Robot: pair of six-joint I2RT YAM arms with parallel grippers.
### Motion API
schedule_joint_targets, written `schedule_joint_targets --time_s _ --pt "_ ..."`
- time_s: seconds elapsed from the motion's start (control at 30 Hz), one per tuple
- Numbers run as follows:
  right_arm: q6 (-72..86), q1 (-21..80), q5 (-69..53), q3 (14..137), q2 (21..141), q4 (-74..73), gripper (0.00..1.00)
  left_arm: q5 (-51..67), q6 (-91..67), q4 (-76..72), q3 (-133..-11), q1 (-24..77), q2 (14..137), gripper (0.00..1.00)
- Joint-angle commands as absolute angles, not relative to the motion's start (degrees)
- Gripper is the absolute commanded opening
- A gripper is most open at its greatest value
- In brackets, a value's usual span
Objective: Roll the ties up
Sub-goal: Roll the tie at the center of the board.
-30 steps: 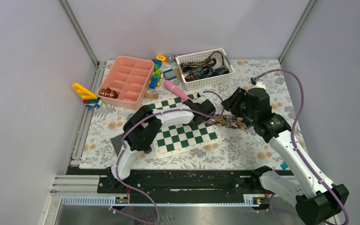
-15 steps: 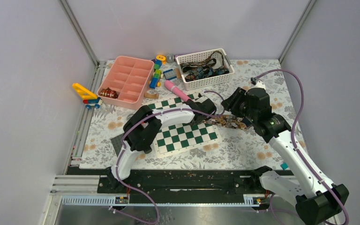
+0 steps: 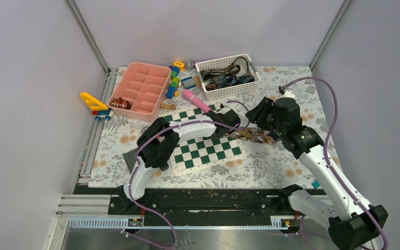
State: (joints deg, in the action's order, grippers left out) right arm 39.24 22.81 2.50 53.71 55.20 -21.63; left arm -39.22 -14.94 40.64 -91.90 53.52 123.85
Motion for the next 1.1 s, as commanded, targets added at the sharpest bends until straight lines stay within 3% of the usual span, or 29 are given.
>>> schedule_joint_targets --time_s 0.0,0.27,0.73,1.07 --pt "37.8 22.4 2.6 57.6 54.3 -22.2 0.51 -37.6 -16.3 39.6 -93.4 53.9 122.2 0.51" --pt "36.8 22.4 1.0 67.8 57.0 -24.3 0.52 -37.8 -17.3 38.8 -92.9 53.8 120.3 0.55" --pt "37.9 22.0 5.2 74.3 57.0 -27.9 0.52 -35.5 -18.0 37.1 -93.4 54.4 111.9 0.61" --pt "39.1 21.7 2.3 78.6 62.3 -30.0 0.52 -34.4 -19.8 30.7 -82.3 51.7 101.3 0.63"
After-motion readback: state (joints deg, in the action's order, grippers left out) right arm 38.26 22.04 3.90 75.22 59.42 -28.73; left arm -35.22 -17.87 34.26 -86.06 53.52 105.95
